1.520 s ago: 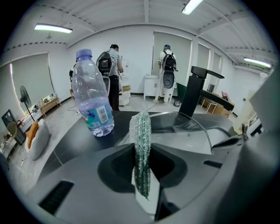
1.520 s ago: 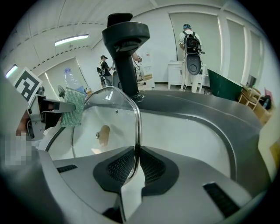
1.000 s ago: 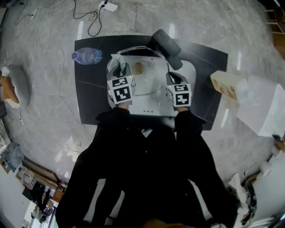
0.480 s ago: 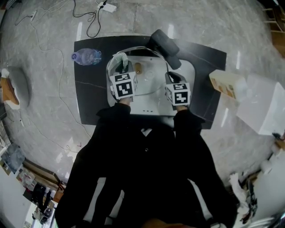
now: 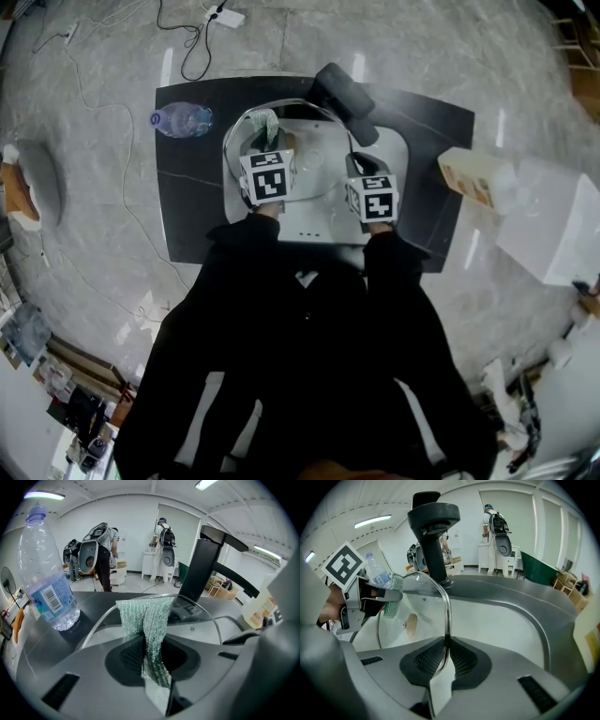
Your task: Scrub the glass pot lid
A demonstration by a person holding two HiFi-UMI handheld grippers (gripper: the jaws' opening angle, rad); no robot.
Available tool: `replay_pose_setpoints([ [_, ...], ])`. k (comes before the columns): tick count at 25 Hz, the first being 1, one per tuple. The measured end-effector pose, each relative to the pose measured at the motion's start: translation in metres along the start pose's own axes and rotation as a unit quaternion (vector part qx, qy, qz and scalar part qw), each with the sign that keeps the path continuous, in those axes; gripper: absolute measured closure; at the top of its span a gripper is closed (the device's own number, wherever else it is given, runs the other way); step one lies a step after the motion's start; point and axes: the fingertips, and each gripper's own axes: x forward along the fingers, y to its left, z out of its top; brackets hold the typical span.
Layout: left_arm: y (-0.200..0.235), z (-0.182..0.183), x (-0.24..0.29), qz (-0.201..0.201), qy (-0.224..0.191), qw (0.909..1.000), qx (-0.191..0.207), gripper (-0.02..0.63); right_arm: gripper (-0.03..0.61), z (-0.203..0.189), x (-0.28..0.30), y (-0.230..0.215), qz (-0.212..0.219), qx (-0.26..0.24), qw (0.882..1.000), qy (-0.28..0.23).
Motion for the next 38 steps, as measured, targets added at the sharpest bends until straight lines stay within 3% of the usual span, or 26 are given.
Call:
replay_pose_setpoints([
  [17,-0.033,0.009,0.010,-0.026,0.001,0.9994,0.023,0.540,0.538,0.001,-0.001,0.000,0.003,0.007,1.000,-0.005],
  [27,-0.066,0.014,0.014,-0.066,0.013,0.9965,0.050,0.538,0.538,0.002,-0.003,0.002,0.004,0.012,1.000,-0.003],
  [38,-0.087,0.012,0.017,-0.088,0.015,0.9952,0.041,0.540,0.538,0.002,-0.005,0.005,0.008,0.021,1.000,-0.001],
])
